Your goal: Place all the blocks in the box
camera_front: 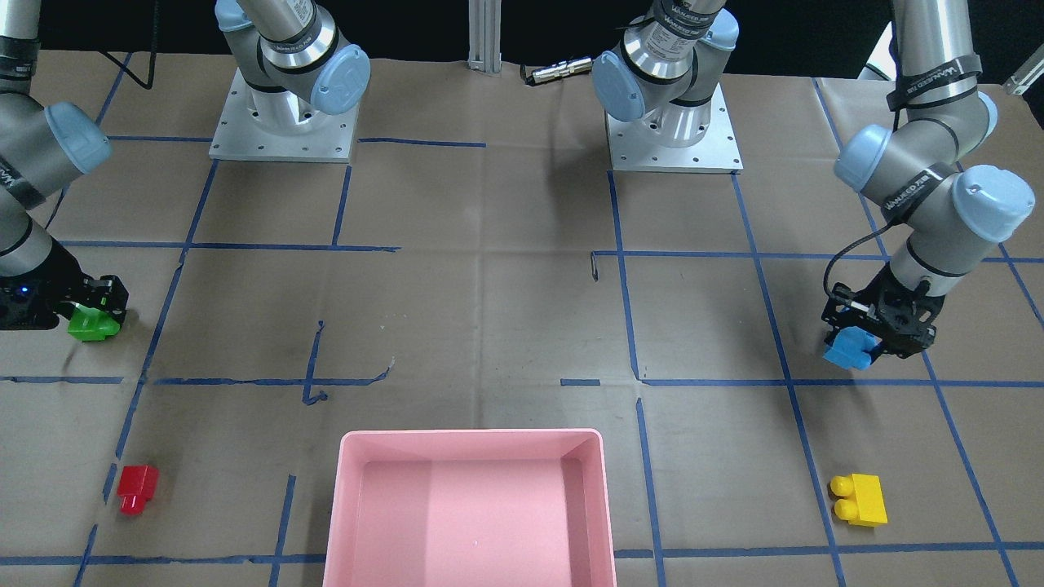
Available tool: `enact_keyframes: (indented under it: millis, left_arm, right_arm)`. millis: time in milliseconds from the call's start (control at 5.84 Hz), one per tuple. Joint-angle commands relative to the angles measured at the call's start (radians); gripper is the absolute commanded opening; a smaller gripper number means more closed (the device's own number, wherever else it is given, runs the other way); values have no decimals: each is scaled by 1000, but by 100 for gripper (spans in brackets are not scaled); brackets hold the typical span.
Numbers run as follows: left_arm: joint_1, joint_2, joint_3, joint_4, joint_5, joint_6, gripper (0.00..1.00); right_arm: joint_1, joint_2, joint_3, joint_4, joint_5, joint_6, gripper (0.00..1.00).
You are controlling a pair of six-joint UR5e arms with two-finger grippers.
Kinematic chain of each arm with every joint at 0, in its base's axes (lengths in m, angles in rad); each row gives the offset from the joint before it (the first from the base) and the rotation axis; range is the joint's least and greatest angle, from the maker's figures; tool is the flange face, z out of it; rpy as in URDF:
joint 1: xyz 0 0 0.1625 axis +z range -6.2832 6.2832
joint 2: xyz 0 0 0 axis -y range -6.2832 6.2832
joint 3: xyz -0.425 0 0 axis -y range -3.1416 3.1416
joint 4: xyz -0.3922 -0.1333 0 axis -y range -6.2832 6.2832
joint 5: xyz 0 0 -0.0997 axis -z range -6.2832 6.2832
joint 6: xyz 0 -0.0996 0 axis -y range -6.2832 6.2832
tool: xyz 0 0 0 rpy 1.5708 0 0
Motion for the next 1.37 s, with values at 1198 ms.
enact_keyframes:
  millis: [1198]
  left_arm:
    - [-690,-448,1117,-671,-21,-1265,16]
  right_arm:
    - [543,-37,-578,559,112,609,3]
